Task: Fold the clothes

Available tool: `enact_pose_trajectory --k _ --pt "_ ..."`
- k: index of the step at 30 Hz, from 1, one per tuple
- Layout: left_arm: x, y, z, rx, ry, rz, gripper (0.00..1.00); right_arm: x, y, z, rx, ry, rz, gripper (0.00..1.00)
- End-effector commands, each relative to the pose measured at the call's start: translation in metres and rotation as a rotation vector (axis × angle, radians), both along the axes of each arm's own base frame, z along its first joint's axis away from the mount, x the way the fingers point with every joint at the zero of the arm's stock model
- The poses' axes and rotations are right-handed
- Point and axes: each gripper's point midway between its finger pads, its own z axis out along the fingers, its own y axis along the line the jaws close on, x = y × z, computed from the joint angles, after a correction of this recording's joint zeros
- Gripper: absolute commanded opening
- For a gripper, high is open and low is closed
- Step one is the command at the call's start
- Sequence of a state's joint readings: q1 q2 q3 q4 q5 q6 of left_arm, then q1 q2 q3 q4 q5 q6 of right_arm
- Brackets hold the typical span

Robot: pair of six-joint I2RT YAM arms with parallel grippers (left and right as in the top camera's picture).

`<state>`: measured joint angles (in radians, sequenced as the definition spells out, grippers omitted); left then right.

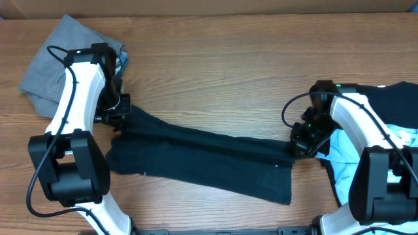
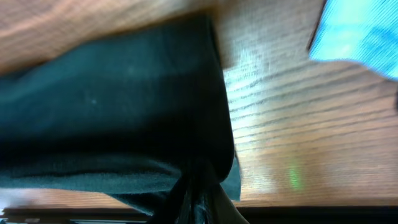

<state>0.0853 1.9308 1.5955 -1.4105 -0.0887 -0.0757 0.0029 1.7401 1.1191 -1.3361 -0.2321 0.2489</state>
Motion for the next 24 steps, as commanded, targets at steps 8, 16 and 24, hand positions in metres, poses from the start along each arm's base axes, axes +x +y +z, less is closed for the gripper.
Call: enact_pose_trajectory --k 8,16,24 --pt "-0.025 0.005 -0.014 0.015 0.066 -0.024 0.04 -0.021 0.003 -0.01 -0.018 0.055 -0.053 0.1" --pt "-0.039 0.01 -0.025 0.034 0.111 0.008 0.04 -0.027 0.003 -0.008 -0.018 0.079 -0.052 0.19" --pt "-0.029 0.013 -0.016 0.034 0.077 0.018 0.42 -0.009 0.001 -0.013 -0.015 0.006 -0.065 0.41"
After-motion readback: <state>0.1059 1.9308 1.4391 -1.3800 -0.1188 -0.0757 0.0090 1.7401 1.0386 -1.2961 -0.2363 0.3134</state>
